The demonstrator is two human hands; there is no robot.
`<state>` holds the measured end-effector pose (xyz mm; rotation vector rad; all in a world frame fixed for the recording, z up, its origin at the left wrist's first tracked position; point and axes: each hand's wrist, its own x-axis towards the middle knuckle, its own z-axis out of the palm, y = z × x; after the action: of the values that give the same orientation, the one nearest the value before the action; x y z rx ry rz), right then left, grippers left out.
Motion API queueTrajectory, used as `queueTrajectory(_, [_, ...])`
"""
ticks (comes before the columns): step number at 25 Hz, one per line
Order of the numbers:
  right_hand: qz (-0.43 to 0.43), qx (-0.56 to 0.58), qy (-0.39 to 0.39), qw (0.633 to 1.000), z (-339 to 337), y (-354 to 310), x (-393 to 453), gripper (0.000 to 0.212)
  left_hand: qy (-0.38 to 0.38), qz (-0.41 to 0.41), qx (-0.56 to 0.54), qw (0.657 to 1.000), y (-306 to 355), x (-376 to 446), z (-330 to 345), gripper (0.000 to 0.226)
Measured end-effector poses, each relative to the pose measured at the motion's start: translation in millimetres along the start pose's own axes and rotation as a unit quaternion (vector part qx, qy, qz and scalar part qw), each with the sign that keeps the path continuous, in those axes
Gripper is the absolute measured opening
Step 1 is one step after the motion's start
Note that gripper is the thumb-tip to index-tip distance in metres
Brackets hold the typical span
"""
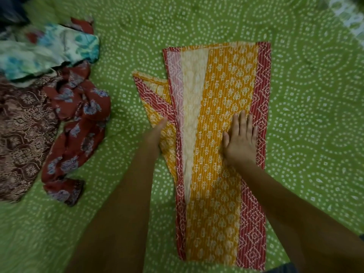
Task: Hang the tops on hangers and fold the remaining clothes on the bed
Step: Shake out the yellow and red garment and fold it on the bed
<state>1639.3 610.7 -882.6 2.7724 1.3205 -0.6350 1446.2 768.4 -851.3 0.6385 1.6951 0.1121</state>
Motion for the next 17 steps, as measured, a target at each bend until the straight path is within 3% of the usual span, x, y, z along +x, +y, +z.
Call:
queueTrajectory(2, [0.015, 0.018, 0.006, 1.000, 1.8, -7.0, -0.7, 0.061, -0.166, -0.020, 0.010, 0.986, 20.6, -5.3, 9.1, 0.061])
queueTrajectory(3, [0.020, 0.021, 0.011, 1.000, 3.8, -9.7, -1.8, 0.062, -0.206, -0.036, 0.006, 0.978, 27.2, -4.2, 12.0, 0.049])
queueTrajectory(5, [0.027, 0.025, 0.018, 0.999, 5.1, -11.4, -2.7, 0.062, -0.222, -0.052, -0.018, 0.974, 29.6, 2.9, 8.8, 0.049])
queueTrajectory(7, [0.030, 0.031, 0.000, 0.999, 2.1, -10.4, -5.3, 0.061, -0.186, -0.012, -0.072, 0.980, 20.2, 6.8, -1.1, 0.058])
queueTrajectory(8, [0.032, 0.032, -0.009, 0.999, 1.2, -10.3, -8.2, 0.062, -0.180, 0.017, -0.121, 0.976, 14.1, 3.6, -8.0, 0.050])
queueTrajectory(11, [0.080, 0.057, -0.013, 0.995, -5.2, -19.2, -23.8, 0.065, -0.226, 0.040, -0.284, 0.931, -8.6, -8.1, -39.0, 0.039])
queueTrajectory(15, [0.120, 0.107, -0.012, 0.987, -16.0, -58.1, -61.4, 0.068, -0.272, 0.078, -0.382, 0.880, -30.6, -24.5, -98.4, 0.037])
queueTrajectory(17, [0.086, 0.111, -0.021, 0.990, -17.0, -84.8, -81.7, 0.068, -0.281, 0.081, -0.386, 0.875, -36.5, -27.2, -120.8, 0.059])
